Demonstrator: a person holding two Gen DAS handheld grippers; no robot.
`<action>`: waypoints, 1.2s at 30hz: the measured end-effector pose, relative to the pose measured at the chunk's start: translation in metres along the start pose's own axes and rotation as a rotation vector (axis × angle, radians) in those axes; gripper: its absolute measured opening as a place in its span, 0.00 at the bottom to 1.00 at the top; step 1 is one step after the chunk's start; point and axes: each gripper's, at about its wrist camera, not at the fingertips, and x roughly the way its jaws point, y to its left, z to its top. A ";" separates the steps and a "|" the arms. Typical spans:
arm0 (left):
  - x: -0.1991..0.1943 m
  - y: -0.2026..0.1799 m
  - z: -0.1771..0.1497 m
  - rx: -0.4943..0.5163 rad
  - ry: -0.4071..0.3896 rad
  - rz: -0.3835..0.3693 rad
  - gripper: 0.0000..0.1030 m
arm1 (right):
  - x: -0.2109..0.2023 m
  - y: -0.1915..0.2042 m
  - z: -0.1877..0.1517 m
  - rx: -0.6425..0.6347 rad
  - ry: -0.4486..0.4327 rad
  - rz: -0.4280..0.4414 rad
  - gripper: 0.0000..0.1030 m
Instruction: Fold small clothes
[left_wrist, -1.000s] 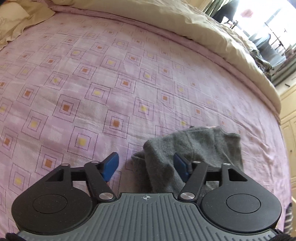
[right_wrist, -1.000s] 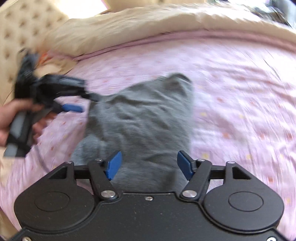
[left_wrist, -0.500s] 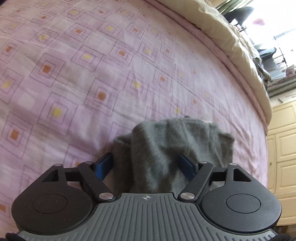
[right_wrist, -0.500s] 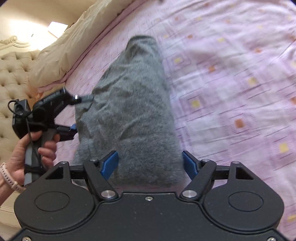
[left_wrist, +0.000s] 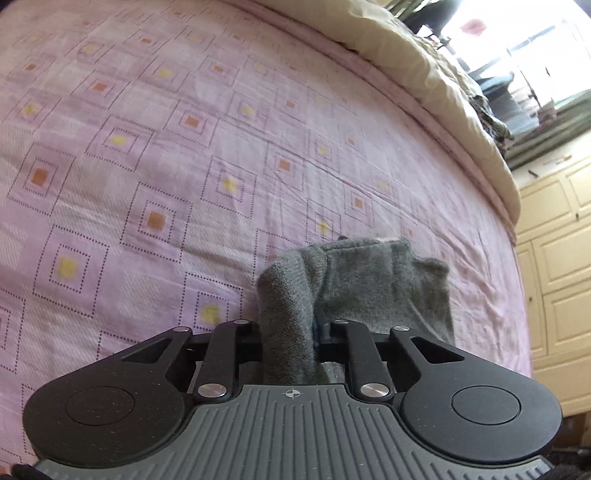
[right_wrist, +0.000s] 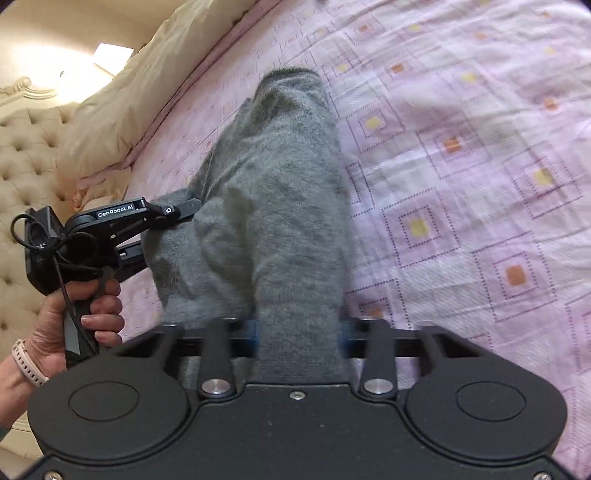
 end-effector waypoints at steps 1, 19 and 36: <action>-0.002 -0.003 -0.001 0.018 -0.004 0.001 0.16 | -0.002 0.003 0.000 -0.015 -0.003 0.002 0.38; -0.043 -0.095 -0.087 0.073 -0.019 -0.054 0.10 | -0.107 -0.022 -0.043 -0.134 0.019 0.010 0.35; -0.042 -0.112 -0.165 0.153 -0.081 0.413 0.37 | -0.179 -0.134 -0.075 -0.043 0.004 -0.170 0.62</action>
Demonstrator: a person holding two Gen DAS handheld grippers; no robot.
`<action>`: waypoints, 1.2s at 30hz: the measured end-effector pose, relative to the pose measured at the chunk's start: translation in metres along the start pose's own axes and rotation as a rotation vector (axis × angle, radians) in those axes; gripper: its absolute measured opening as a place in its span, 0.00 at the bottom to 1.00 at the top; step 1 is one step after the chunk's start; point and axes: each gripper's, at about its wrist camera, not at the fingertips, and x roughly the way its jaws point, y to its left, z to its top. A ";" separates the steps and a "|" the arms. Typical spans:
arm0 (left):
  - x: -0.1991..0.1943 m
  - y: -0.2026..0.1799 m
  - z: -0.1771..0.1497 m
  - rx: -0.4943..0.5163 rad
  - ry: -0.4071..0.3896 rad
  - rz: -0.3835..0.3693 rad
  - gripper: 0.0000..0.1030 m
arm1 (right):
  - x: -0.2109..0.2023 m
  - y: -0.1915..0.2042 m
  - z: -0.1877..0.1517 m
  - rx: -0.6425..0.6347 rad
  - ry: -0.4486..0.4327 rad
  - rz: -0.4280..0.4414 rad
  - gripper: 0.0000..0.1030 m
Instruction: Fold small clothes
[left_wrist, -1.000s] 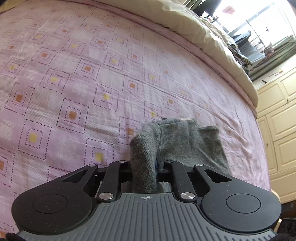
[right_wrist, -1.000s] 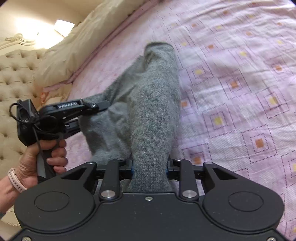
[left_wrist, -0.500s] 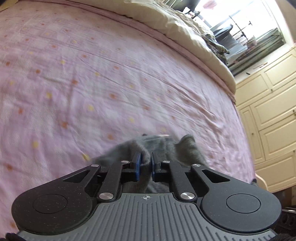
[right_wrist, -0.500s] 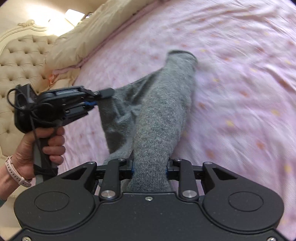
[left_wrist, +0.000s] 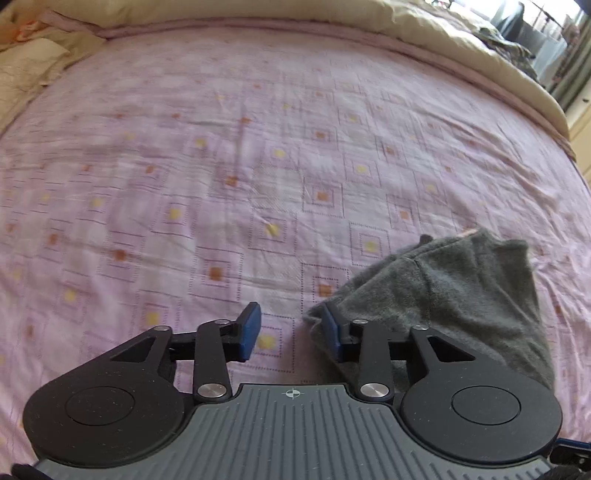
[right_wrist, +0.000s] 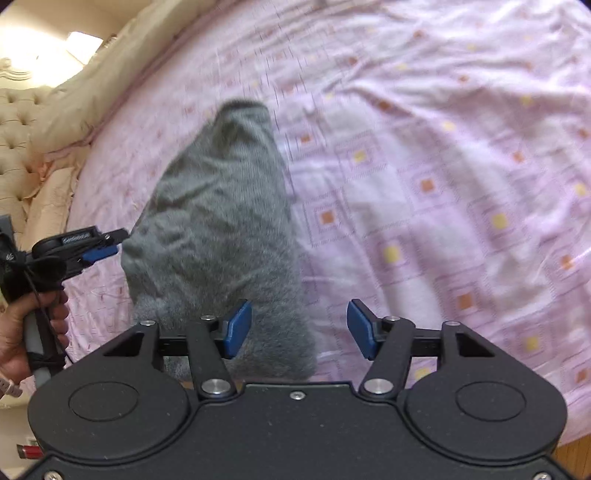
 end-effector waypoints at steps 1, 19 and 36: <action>-0.009 -0.002 -0.002 0.003 -0.022 0.005 0.39 | -0.003 -0.001 0.001 -0.014 -0.017 0.005 0.62; -0.022 -0.100 -0.092 0.372 -0.074 0.030 0.60 | -0.006 0.032 0.009 -0.327 -0.080 -0.011 0.66; -0.006 -0.054 -0.083 0.217 0.038 0.014 0.70 | 0.077 0.038 0.045 -0.363 -0.021 -0.168 0.73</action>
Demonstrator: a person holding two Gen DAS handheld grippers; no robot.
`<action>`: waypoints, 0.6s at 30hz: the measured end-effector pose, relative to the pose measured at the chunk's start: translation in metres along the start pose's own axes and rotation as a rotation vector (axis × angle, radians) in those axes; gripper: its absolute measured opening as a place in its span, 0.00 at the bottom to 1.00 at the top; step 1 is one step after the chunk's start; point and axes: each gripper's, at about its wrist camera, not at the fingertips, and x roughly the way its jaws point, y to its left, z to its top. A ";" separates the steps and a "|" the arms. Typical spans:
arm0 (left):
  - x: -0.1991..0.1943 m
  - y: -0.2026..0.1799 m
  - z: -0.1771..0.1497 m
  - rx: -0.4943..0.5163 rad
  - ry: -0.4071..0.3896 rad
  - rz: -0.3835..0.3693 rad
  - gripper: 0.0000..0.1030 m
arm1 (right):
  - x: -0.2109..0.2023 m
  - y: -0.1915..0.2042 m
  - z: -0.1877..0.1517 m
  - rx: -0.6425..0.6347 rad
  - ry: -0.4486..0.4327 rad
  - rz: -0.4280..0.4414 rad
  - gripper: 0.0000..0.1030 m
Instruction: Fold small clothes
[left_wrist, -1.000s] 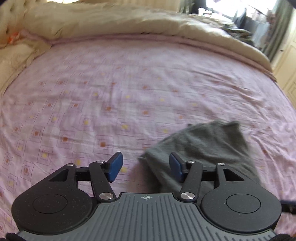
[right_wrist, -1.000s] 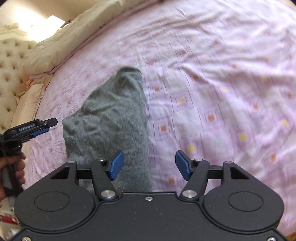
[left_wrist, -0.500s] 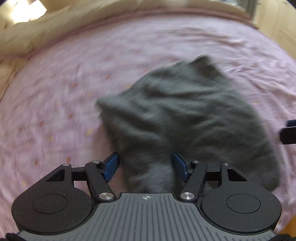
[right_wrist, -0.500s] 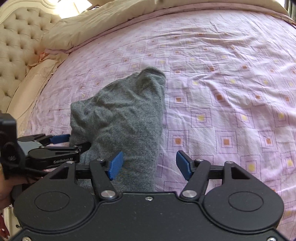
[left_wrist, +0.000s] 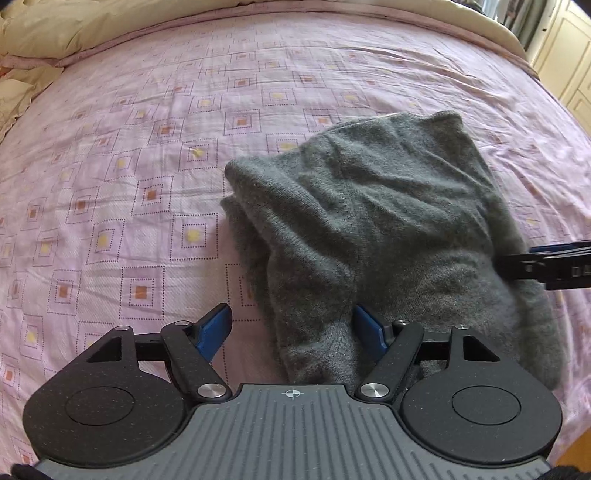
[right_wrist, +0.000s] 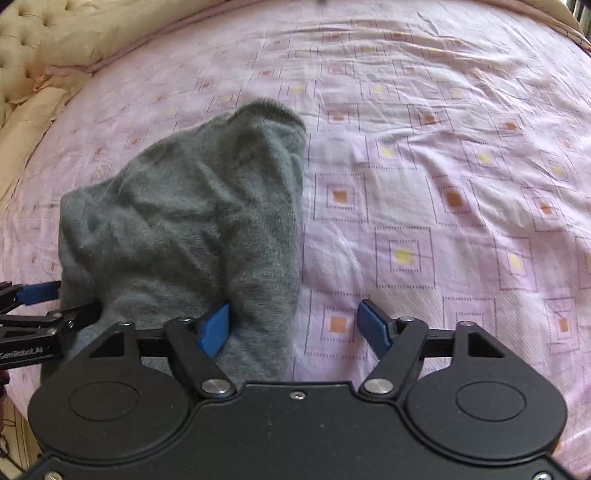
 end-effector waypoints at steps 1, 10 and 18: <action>0.001 0.000 0.001 -0.005 0.003 -0.003 0.71 | 0.000 0.002 0.000 -0.014 -0.001 -0.008 0.74; 0.005 0.009 0.003 -0.058 0.029 -0.034 0.75 | -0.005 0.005 0.029 -0.019 -0.057 -0.056 0.74; 0.009 0.014 0.005 -0.062 0.051 -0.052 0.79 | 0.033 0.005 0.094 0.046 -0.046 -0.122 0.74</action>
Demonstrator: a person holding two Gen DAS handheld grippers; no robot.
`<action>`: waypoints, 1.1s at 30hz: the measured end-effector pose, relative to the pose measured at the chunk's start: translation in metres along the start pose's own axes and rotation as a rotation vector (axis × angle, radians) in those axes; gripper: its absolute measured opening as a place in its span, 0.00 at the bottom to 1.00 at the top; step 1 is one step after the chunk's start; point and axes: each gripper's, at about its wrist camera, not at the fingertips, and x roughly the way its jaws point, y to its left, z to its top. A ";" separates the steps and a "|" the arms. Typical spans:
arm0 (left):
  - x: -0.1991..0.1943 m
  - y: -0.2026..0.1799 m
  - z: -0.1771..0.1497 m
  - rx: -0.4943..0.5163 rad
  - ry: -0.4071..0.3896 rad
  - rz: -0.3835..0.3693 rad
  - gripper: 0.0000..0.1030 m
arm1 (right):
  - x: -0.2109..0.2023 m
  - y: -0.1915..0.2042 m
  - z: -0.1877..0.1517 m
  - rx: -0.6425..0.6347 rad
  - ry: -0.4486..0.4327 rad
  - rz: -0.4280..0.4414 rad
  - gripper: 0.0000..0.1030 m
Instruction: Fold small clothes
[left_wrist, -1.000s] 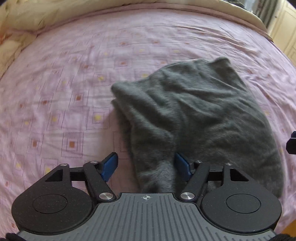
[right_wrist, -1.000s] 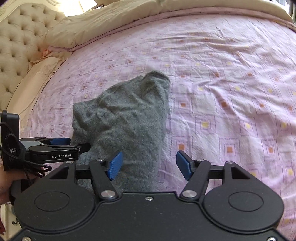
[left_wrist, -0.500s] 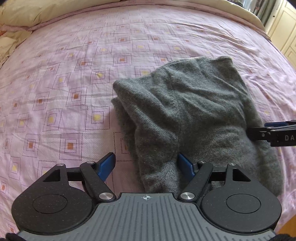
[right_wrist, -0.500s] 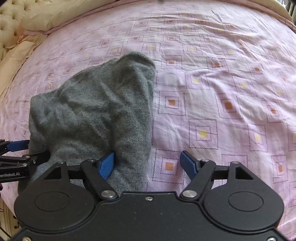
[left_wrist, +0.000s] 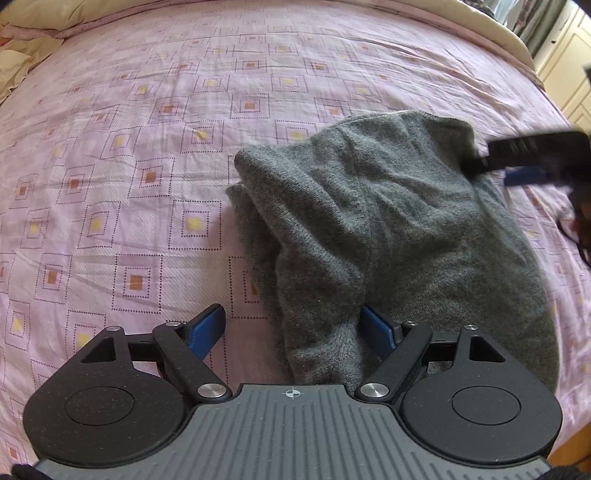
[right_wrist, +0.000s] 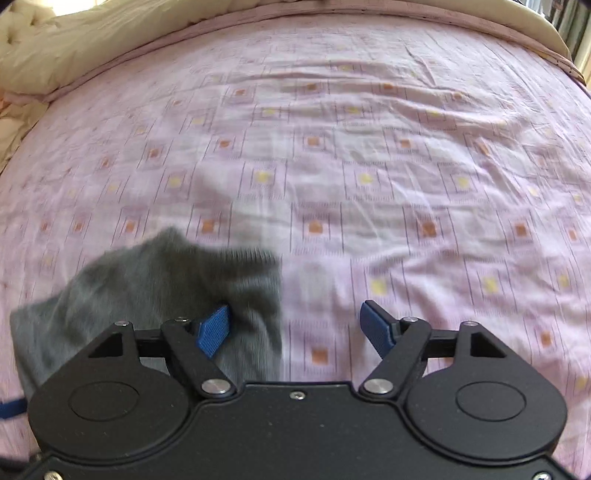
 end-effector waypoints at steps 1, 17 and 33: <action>0.001 0.001 0.000 -0.004 0.002 0.001 0.80 | -0.001 -0.001 0.005 0.011 -0.012 -0.009 0.74; -0.026 0.008 0.005 -0.116 -0.003 0.076 0.94 | -0.080 -0.011 -0.027 0.006 -0.160 0.039 1.00; -0.084 -0.015 -0.027 -0.149 -0.001 0.173 1.00 | -0.134 0.000 -0.109 -0.107 -0.035 0.075 1.00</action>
